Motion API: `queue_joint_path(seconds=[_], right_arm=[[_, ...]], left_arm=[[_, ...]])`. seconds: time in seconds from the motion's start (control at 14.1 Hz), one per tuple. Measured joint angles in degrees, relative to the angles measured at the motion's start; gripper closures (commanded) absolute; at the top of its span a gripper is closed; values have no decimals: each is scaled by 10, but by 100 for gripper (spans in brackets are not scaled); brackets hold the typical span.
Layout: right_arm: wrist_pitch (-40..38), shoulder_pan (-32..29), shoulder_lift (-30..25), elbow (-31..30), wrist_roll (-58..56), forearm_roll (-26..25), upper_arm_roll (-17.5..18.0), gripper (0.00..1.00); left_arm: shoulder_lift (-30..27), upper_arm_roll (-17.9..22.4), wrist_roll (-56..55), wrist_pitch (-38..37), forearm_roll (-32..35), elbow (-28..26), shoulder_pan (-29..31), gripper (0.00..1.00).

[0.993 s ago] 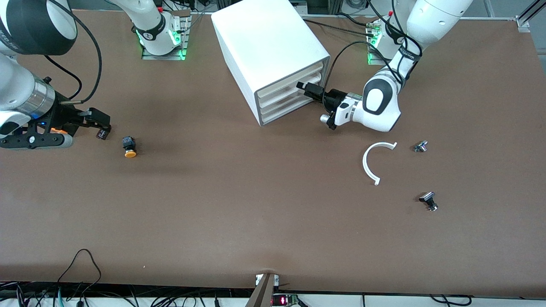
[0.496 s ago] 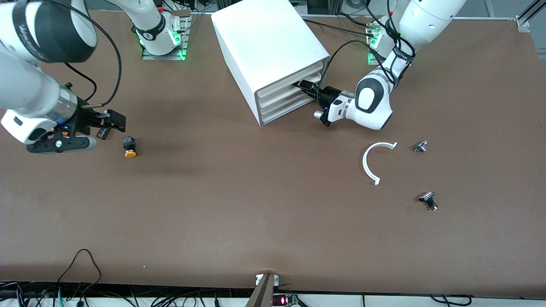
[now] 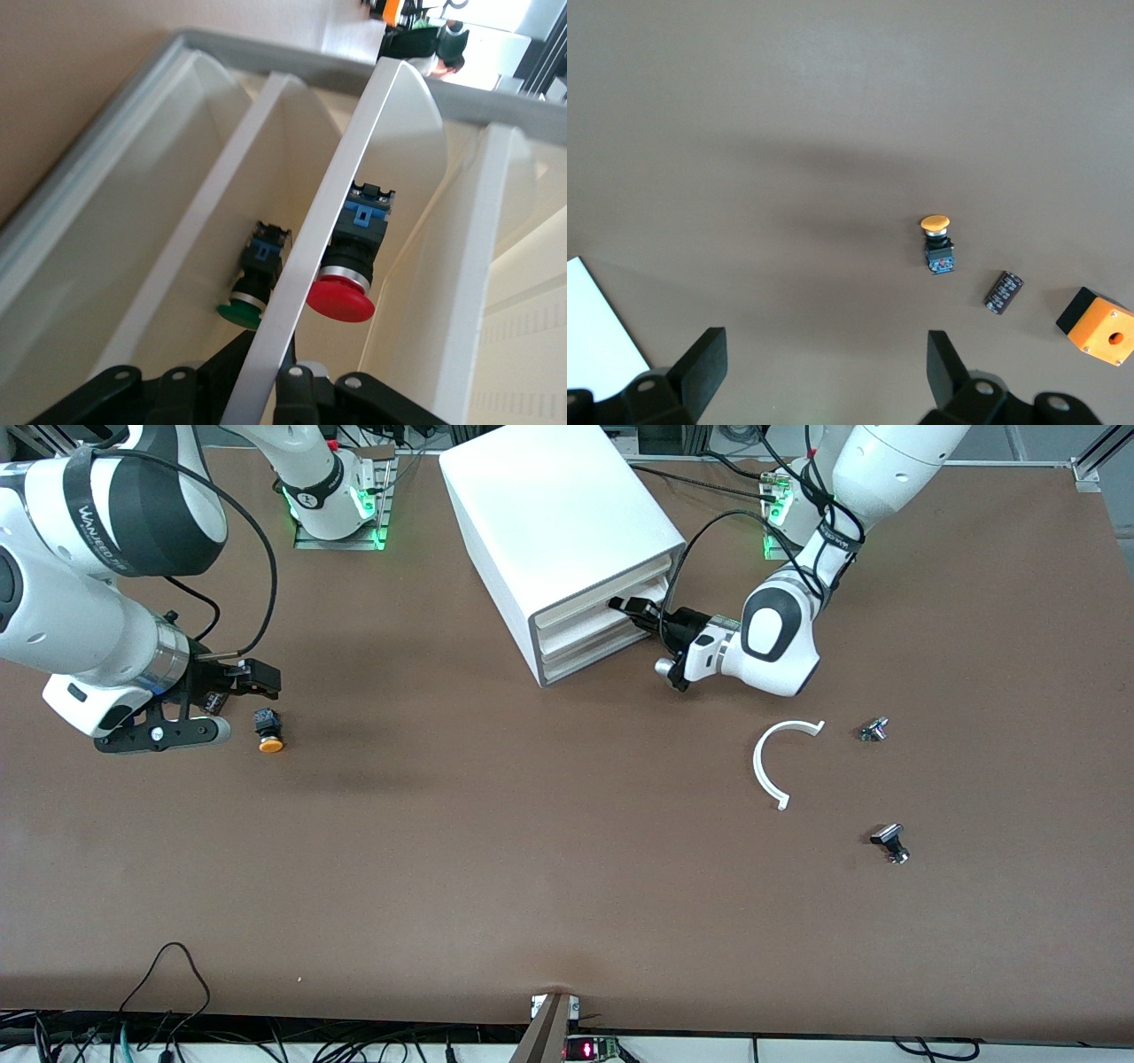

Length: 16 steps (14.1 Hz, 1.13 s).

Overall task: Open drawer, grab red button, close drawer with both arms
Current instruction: 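Pull the drawer open with the left gripper while the right gripper approaches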

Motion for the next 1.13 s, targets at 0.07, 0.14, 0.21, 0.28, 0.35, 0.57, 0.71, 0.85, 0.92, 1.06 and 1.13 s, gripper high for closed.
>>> queue_joint_path(seconds=[0.07, 0.14, 0.21, 0.28, 0.35, 0.57, 0.71, 0.85, 0.92, 1.06, 1.13], right_arm=[[0, 4, 0, 0, -13, 0, 0, 0], [0, 8, 0, 0, -32, 0, 1, 0], [0, 14, 0, 0, -53, 0, 1, 0], [0, 19, 0, 0, -69, 0, 1, 0], [0, 24, 0, 1, -78, 0, 2, 0], [1, 27, -1, 3, -139, 52, 3, 0], [8, 27, -4, 12, -182, 92, 4, 0], [9, 32, -5, 27, -210, 104, 14, 0], [11, 39, -5, 34, -220, 105, 25, 0], [18, 62, -4, 42, -247, 105, 36, 0], [30, 76, -3, 43, -265, 105, 38, 0]], left_arm=[[-1, 11, 4, 0, 0, 5, 2, 100], [-2, 23, 10, 0, 0, 11, 4, 100], [-2, 36, 15, 0, 0, 17, 4, 100], [-3, 48, 17, 0, 3, 25, 5, 100], [-3, 59, 18, -1, 10, 34, 6, 100], [-3, 96, 18, 7, 39, 68, 10, 100], [-3, 109, 18, 16, 58, 89, 20, 100], [-3, 113, 18, 23, 66, 99, 25, 3], [-3, 113, 18, 23, 67, 99, 25, 0], [-3, 113, 18, 43, 67, 101, 25, 0], [-3, 114, 17, 62, 67, 104, 26, 0]])
